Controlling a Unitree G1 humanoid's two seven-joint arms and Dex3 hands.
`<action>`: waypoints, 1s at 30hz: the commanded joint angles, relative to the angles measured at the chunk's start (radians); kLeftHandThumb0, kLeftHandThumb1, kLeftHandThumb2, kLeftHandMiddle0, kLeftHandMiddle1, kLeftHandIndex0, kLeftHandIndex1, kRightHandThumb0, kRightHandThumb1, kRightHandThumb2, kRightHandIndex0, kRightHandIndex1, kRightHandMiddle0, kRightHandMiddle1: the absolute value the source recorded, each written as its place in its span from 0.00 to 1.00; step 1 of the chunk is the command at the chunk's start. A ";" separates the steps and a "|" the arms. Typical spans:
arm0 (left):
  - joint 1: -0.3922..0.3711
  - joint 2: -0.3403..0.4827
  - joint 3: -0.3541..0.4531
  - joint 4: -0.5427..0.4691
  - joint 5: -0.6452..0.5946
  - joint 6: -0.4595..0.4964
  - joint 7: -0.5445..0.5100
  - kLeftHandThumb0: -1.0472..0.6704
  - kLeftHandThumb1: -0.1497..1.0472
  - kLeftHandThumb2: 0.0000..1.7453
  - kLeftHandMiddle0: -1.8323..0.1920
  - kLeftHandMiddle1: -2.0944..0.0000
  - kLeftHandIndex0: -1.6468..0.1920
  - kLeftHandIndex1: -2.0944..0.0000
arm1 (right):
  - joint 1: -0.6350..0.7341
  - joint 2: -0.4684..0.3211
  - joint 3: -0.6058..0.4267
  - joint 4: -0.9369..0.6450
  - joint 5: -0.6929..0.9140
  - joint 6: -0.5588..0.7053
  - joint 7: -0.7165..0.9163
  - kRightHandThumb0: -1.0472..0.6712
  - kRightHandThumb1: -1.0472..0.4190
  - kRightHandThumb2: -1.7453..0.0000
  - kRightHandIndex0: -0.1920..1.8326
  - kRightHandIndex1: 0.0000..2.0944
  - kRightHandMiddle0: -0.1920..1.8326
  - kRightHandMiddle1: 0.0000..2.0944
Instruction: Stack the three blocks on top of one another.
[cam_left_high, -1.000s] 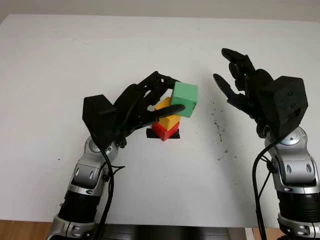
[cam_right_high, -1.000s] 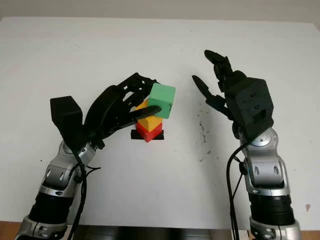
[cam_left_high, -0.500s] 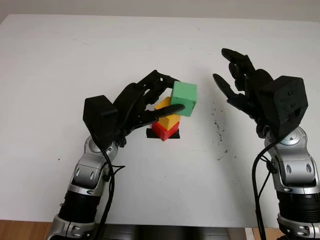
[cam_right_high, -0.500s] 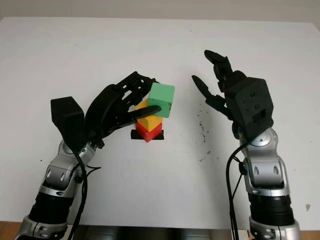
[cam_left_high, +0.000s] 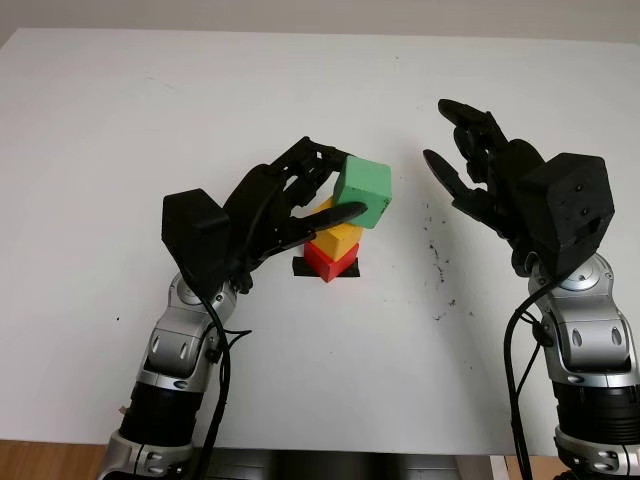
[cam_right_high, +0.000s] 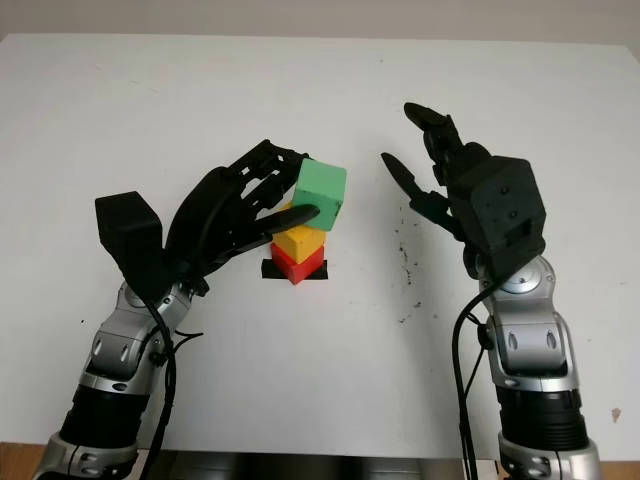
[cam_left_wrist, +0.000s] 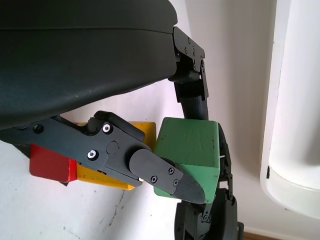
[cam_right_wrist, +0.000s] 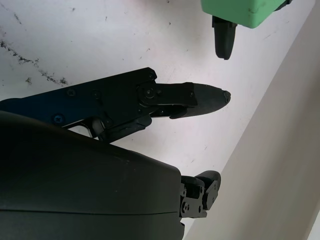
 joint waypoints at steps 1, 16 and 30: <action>0.018 0.001 0.010 -0.033 -0.008 -0.001 -0.001 0.31 0.98 0.03 0.81 0.97 0.68 0.26 | -0.006 -0.009 0.002 0.007 0.001 -0.015 0.004 0.27 0.00 0.80 0.11 0.03 0.10 0.22; 0.044 0.000 0.021 -0.061 -0.015 -0.003 0.009 0.32 0.97 0.03 0.80 0.97 0.68 0.27 | -0.009 -0.010 -0.004 0.010 0.009 -0.017 0.016 0.27 0.00 0.79 0.11 0.03 0.09 0.23; 0.061 0.002 0.024 -0.052 -0.016 -0.018 -0.001 0.33 0.97 0.03 0.80 0.98 0.69 0.27 | -0.007 -0.023 -0.005 0.013 0.007 -0.028 0.028 0.27 0.00 0.79 0.11 0.03 0.09 0.24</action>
